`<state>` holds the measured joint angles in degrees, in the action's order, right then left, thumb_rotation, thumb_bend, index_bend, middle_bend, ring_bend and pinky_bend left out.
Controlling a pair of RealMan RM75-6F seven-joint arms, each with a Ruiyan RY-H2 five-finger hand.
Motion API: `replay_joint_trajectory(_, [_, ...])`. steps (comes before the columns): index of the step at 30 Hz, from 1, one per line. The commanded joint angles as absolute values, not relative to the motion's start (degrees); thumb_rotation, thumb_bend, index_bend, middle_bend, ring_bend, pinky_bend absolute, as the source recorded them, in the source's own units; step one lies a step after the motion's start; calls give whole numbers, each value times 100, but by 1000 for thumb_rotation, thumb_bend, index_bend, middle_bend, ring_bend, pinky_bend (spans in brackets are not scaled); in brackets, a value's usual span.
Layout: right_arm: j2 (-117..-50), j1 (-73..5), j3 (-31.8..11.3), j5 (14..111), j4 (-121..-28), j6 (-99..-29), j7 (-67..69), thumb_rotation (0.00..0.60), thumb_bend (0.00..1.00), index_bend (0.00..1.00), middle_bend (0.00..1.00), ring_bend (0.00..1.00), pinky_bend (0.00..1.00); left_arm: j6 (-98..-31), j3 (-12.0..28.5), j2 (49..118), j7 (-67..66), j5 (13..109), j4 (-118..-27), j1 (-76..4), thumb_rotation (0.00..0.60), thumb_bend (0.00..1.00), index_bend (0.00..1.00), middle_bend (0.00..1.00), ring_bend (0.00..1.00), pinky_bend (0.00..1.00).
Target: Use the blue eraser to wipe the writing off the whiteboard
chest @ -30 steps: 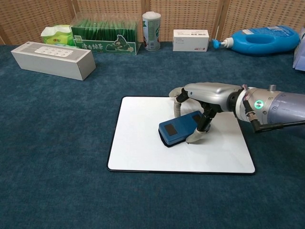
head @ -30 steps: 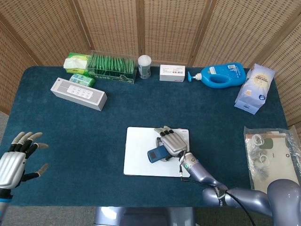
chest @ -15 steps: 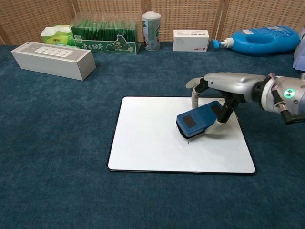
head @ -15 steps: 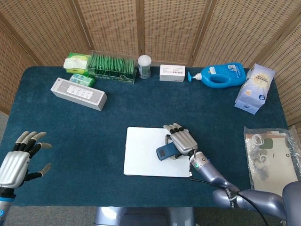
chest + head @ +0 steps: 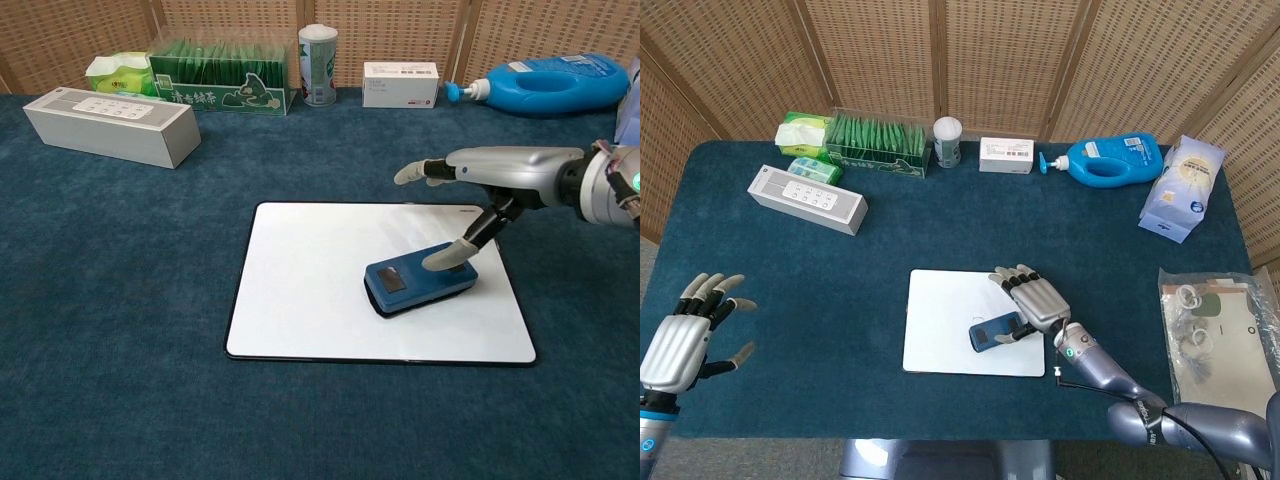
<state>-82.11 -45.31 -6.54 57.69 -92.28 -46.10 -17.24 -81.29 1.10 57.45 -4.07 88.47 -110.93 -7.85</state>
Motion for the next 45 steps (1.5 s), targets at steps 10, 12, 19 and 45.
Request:
replay_joint_trajectory(10, [-8078, -4296, -479, 6182, -9212, -4891, -1553, 553, 141, 185, 0, 0, 0, -8057, 149, 5790, -406, 8816, -11089, -864, 600, 333, 347, 149, 94, 0])
replay_joint_trajectory(12, [-8058, -4267, -437, 6207, -9244, -4904, -1572, 559, 143, 199, 0, 0, 0, -8072, 152, 5796, -422, 8818, -11095, -864, 600, 333, 347, 149, 94, 0])
replay_joint_trajectory(19, [-8059, -4189, -324, 6171, -9381, -4981, -1743, 581, 146, 231, 0, 0, 0, -8063, 135, 5792, -425, 8844, -11114, -876, 600, 333, 347, 149, 94, 0])
replay_joint_trajectory(45, [-8480, -4278, -383, 5789, -9304, -4998, -2181, 600, 146, 354, 0, 0, 0, -8103, 86, 5779, -289, 8879, -11031, -856, 600, 333, 347, 142, 88, 0])
